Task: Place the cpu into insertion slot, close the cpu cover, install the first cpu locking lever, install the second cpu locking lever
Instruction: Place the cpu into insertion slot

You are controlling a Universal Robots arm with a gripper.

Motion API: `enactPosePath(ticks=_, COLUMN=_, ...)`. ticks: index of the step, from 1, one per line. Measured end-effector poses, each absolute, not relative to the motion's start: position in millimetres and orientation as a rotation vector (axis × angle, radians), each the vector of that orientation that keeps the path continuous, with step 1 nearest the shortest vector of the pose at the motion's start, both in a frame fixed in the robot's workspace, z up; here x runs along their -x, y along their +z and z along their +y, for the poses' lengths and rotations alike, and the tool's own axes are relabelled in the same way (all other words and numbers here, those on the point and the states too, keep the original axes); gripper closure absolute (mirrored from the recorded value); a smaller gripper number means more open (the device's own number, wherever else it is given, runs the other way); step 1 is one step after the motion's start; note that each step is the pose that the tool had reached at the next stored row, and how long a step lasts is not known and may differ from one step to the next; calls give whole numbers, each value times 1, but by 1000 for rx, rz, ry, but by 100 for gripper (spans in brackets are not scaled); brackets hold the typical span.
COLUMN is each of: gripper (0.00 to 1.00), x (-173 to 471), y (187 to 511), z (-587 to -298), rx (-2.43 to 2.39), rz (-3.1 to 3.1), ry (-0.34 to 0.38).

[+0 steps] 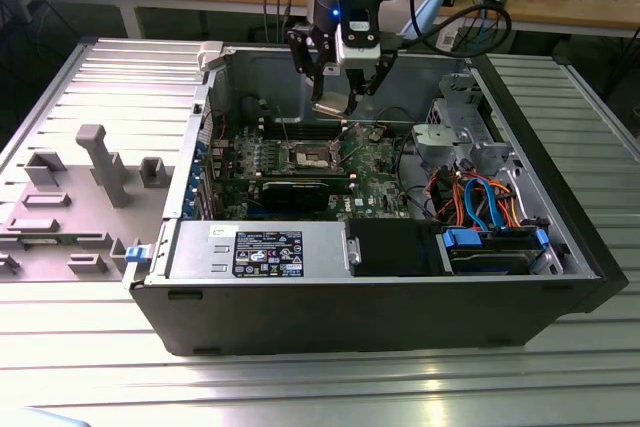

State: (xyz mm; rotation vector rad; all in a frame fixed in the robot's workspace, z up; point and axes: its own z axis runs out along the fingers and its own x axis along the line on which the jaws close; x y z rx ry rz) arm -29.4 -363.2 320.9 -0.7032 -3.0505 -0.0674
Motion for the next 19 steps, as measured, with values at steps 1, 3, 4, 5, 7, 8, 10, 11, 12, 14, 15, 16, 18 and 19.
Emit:
enactPosePath(ticks=1, gripper=45, x=29, y=321, z=-363, rx=709, rz=-3049, ry=-67)
enactPosePath(ticks=3, gripper=45, x=29, y=321, z=-363, rx=724, rz=-3046, ry=-68)
enactPosePath(ticks=4, gripper=45, x=29, y=321, z=-363, rx=728, rz=-3045, ry=-67)
enactPosePath(ticks=5, gripper=45, x=29, y=321, z=-363, rx=733, rz=-3044, ry=-67)
enactPosePath(ticks=7, gripper=45, x=29, y=321, z=-363, rx=743, rz=-3042, ry=-68)
enactPosePath(ticks=8, gripper=45, x=29, y=321, z=-363, rx=747, rz=-3041, ry=-68)
enactPosePath(ticks=10, gripper=45, x=29, y=321, z=-363, rx=757, rz=-3038, ry=-68)
enactPosePath(ticks=11, gripper=45, x=29, y=321, z=-363, rx=762, rz=-3037, ry=-68)
enactPosePath(ticks=12, gripper=45, x=29, y=321, z=-363, rx=766, rz=-3036, ry=-68)
enactPosePath(ticks=14, gripper=45, x=29, y=320, z=-363, rx=781, rz=-3033, ry=-68)
enactPosePath(ticks=15, gripper=45, x=29, y=320, z=-363, rx=796, rz=-3029, ry=-68)
enactPosePath(ticks=16, gripper=45, x=29, y=320, z=-363, rx=801, rz=-3028, ry=-68)
enactPosePath(ticks=18, gripper=45, x=29, y=320, z=-363, rx=807, rz=-3026, ry=-68)
enactPosePath(ticks=19, gripper=45, x=29, y=320, z=-363, rx=811, rz=-3025, ry=-68)
